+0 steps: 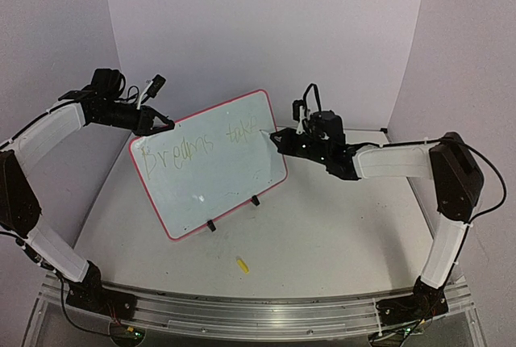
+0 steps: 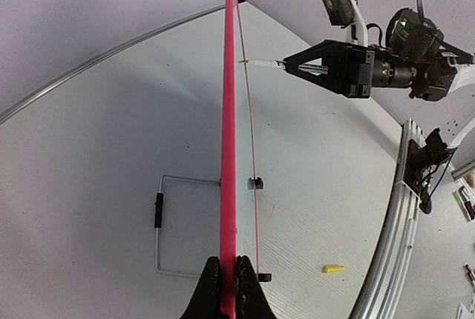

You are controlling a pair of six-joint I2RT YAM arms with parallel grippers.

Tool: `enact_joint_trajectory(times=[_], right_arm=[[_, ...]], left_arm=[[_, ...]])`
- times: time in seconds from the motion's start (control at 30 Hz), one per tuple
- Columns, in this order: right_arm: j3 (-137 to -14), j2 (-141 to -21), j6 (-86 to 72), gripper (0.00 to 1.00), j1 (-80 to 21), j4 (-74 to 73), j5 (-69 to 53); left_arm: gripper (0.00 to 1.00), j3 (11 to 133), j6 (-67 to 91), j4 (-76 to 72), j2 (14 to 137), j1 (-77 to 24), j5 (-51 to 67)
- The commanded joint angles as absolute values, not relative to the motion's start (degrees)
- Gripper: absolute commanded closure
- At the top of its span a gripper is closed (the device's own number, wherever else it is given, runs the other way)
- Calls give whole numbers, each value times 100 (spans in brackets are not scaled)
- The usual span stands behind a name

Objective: Write a sentence on the whiteboard

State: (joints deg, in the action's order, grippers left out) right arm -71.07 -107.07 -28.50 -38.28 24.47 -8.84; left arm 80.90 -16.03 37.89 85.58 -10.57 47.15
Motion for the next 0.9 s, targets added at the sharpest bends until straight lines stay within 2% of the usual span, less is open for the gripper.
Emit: enact_joint_trajectory(times=[0.0,0.5,0.73,0.87], right_arm=[[-7046,-10340,-2728,100,-3800,2440,-815],[-6227,-8987,-2517,100,-3810,2320,-2466],[-6164,-8684,-2351,100,-4057,1631,-2428],[-6428,-8762,-2193,100,-4523,993,-2280]], left_arm=[[100,7917,-1870,4023,8686,-1265,4906],[100,7797,-1722,3800,8666,-1276,4886],[100,7737,-1698,3746,8620,-1318,4849],[100,7742,-1700,3770,8631,-1328,4844]])
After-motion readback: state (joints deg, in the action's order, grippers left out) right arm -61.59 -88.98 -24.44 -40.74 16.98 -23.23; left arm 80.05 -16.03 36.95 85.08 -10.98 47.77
